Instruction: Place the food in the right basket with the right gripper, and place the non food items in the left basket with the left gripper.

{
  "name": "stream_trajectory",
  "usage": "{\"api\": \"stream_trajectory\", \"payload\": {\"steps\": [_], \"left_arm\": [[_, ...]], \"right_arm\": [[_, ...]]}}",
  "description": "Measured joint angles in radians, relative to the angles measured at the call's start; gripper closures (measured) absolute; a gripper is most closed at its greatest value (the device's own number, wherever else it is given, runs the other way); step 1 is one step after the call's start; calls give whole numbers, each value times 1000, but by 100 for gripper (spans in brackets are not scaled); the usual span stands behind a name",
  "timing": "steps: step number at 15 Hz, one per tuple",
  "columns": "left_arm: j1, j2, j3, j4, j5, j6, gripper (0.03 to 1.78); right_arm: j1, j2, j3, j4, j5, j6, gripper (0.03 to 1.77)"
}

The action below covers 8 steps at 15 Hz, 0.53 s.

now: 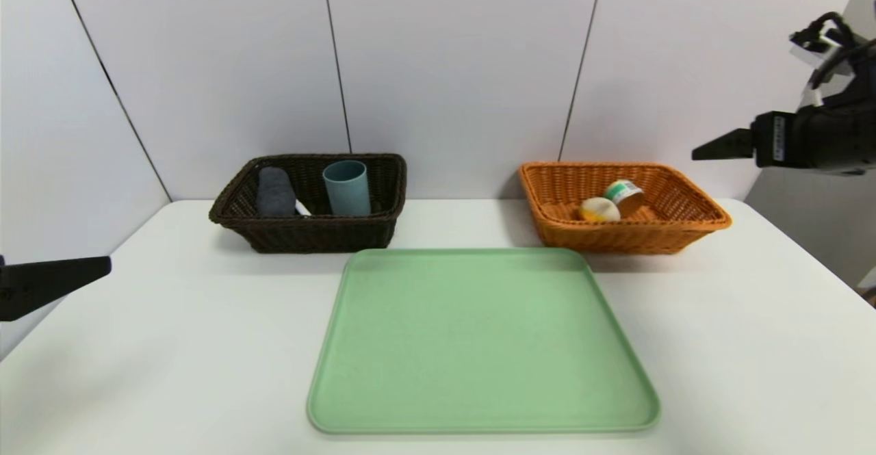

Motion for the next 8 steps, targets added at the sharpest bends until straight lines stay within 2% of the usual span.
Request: {"api": "stream_trajectory", "payload": {"steps": [3,5,8], "left_arm": [[111,-51,-20,48,0,1,12],[178,-114,-17,56,0,4,12],[227,-237,15,93,0,19,12]], "right_arm": [[0,-221,112,121,2,-7,13],[0,-360,183,136,-3,-9,12],[0,-564,291,143,-35,-4,11]]}}
